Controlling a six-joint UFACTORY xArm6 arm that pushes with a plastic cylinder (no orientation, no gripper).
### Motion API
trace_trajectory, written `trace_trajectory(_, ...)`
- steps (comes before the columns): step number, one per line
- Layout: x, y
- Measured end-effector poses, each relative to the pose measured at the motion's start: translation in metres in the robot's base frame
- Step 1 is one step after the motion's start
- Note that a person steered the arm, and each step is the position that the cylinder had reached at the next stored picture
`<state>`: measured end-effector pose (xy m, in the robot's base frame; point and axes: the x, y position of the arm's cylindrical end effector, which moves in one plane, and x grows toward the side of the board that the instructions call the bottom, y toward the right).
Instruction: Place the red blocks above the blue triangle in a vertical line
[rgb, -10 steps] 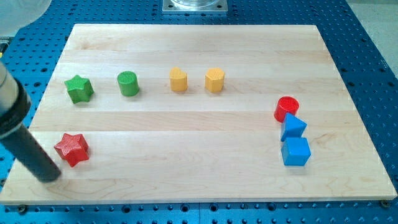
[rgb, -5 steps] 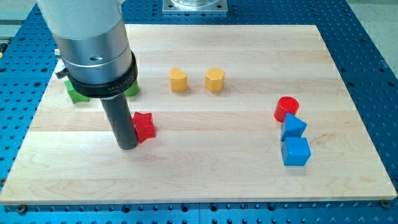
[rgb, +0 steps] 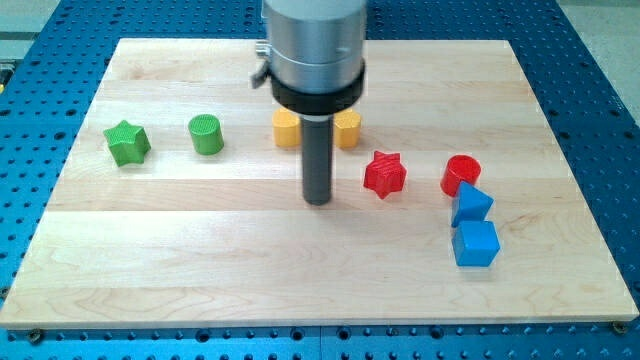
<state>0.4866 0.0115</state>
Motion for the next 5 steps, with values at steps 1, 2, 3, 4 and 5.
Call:
trace_trajectory(1, -0.006, 0.038)
trace_trajectory(2, -0.037, 0.079)
trace_trajectory(3, -0.061, 0.119)
trace_trajectory(4, -0.074, 0.126)
trace_trajectory(5, -0.107, 0.123)
